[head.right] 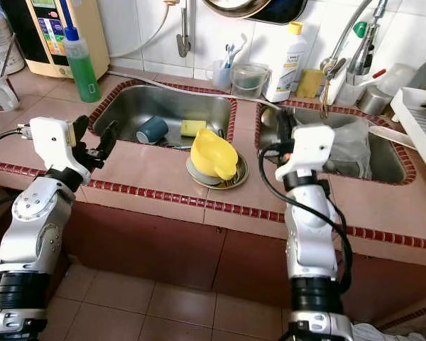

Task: Kitchen organization

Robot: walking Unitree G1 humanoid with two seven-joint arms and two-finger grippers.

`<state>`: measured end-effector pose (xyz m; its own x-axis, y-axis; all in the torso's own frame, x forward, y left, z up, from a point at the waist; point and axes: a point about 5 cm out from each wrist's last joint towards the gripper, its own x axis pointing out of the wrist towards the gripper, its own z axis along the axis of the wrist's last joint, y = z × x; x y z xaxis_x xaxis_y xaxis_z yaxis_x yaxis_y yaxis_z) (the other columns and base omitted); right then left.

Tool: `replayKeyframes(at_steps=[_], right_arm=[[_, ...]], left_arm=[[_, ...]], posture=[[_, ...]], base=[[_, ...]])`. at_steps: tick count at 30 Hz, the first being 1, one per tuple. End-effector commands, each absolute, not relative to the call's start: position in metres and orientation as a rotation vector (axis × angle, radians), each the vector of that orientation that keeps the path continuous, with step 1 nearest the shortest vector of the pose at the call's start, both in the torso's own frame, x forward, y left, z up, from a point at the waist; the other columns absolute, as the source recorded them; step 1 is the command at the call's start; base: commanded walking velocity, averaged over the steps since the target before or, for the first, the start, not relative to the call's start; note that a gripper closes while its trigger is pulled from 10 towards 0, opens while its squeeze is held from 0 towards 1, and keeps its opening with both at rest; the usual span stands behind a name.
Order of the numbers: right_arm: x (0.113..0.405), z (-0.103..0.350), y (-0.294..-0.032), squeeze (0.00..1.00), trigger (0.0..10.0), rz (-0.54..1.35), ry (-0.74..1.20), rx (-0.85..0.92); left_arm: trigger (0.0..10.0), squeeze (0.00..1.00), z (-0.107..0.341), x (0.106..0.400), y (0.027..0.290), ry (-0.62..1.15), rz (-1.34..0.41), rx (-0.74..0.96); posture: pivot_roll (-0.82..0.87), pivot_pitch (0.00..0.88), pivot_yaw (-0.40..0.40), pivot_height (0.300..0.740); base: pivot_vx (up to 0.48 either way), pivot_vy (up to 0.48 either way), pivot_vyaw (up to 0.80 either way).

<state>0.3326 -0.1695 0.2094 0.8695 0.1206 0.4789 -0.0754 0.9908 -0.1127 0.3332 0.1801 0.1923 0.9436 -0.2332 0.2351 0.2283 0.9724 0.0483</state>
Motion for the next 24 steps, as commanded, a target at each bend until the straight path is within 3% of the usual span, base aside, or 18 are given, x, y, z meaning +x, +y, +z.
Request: replayKeyframes(at_steps=[1, 19, 24], right_arm=[[0.333, 0.213, -0.168, 0.0, 10.0, 0.106, -0.52, -0.102], [0.33, 0.212, -0.166, 0.0, 10.0, 0.1, -0.527, -0.106], [0.33, 0.21, -0.165, 0.0, 10.0, 0.1, -0.523, -0.108]], left_arm=[[10.0, 0.0, 0.201, 0.334, 0.175, -0.266, -0.271, 0.053], [10.0, 0.0, 0.197, 0.342, 0.175, -0.22, -0.276, -0.017], [10.0, 0.0, 0.197, 0.344, 0.178, -0.213, -0.244, -0.031]], posture=[[0.12, 0.0, -0.061, 0.74], [0.1, 0.0, -0.052, 0.74], [0.1, 0.0, -0.053, 0.74]], base=[[0.0, 0.0, 0.0], [0.0, 0.0, 0.0], [0.307, 0.0, 0.0]])
